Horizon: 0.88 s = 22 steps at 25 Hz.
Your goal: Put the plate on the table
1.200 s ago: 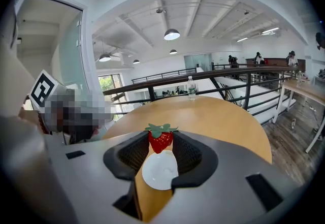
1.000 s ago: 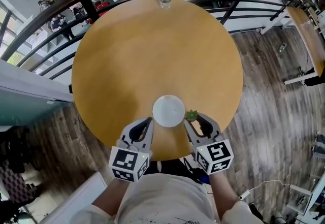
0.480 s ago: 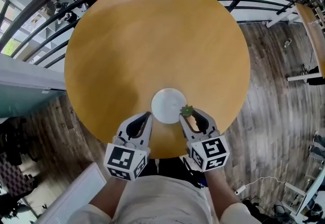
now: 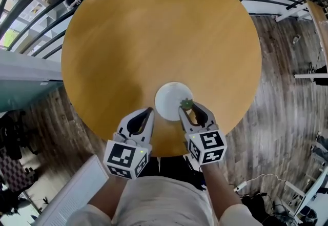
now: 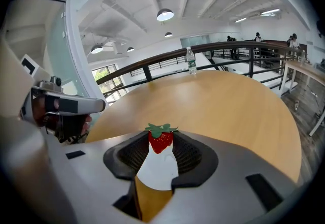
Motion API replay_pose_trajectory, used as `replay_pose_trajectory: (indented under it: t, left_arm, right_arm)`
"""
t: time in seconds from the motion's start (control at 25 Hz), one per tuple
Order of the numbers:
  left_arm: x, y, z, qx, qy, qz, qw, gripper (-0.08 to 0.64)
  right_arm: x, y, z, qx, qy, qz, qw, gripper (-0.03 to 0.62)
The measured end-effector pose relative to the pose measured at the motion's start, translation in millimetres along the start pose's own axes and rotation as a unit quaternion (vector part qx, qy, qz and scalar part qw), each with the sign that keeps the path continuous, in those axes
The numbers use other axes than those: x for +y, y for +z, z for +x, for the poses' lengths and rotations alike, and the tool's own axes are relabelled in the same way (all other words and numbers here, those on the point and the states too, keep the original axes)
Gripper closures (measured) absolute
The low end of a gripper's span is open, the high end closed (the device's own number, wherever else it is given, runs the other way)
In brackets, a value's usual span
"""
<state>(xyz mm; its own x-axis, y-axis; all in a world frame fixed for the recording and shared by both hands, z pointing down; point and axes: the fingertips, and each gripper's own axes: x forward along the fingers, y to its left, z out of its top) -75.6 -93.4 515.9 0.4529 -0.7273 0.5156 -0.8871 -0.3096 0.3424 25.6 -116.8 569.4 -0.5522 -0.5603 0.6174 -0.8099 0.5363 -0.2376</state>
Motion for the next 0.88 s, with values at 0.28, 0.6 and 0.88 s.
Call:
replay_pose_trajectory:
  t: [0.28, 0.6, 0.88]
  left_arm:
    - [9, -7, 9, 0.008, -0.001, -0.005, 1.0000, 0.537]
    - [18, -20, 11, 0.019, -0.002, -0.012, 0.9997, 0.537]
    - [22, -28, 17, 0.030, -0.002, -0.020, 0.9994, 0.537]
  right_arm:
    - [-3, -17, 24, 0.023, -0.002, 0.014, 1.000, 0.437]
    - [-2, -37, 44, 0.050, -0.014, 0.024, 0.998, 0.437]
    - [-8, -48, 57, 0.071, -0.020, 0.019, 0.997, 0.437]
